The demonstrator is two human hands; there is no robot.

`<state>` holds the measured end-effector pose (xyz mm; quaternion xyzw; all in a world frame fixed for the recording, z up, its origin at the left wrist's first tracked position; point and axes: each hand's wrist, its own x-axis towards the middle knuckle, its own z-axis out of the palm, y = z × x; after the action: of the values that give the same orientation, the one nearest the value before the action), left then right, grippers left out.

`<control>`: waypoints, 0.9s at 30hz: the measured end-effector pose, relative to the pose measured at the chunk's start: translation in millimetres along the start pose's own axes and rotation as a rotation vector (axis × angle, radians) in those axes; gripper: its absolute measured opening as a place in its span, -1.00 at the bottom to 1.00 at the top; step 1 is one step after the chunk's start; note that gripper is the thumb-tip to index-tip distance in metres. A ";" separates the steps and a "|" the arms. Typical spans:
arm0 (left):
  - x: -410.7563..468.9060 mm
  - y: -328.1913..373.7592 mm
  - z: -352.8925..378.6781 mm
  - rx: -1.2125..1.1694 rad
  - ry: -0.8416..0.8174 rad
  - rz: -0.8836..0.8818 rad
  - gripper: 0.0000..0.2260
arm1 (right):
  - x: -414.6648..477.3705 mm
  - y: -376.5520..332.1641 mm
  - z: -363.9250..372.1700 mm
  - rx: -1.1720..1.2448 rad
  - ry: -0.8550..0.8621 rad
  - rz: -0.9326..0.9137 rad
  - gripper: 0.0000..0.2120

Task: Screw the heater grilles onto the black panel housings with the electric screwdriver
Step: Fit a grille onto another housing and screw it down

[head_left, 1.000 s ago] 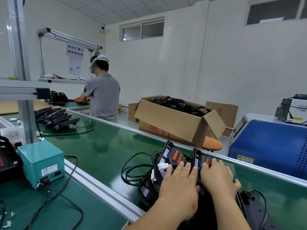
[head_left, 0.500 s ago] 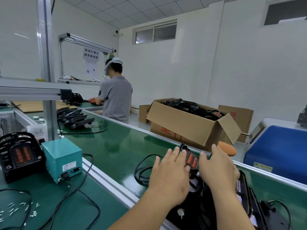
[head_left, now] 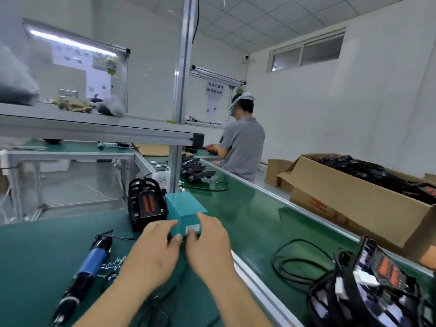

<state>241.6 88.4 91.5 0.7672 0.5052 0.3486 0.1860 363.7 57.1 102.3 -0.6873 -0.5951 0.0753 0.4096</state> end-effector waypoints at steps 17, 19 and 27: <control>-75.0 -200.3 -126.6 0.049 0.315 -0.559 -0.62 | -31.3 -154.5 216.6 0.318 -0.543 0.054 -0.50; -79.9 -214.0 -130.4 0.025 0.340 -0.579 -0.62 | -37.5 -158.3 232.3 0.344 -0.552 0.085 -0.50; -75.4 -255.1 -135.8 0.072 0.321 -0.626 -0.55 | -57.5 -145.8 262.7 0.290 -0.536 0.043 -0.51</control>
<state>-39.8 118.3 -3.9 0.5166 0.7507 0.3728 0.1750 82.1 124.5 3.9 -0.5898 -0.6502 0.3468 0.3303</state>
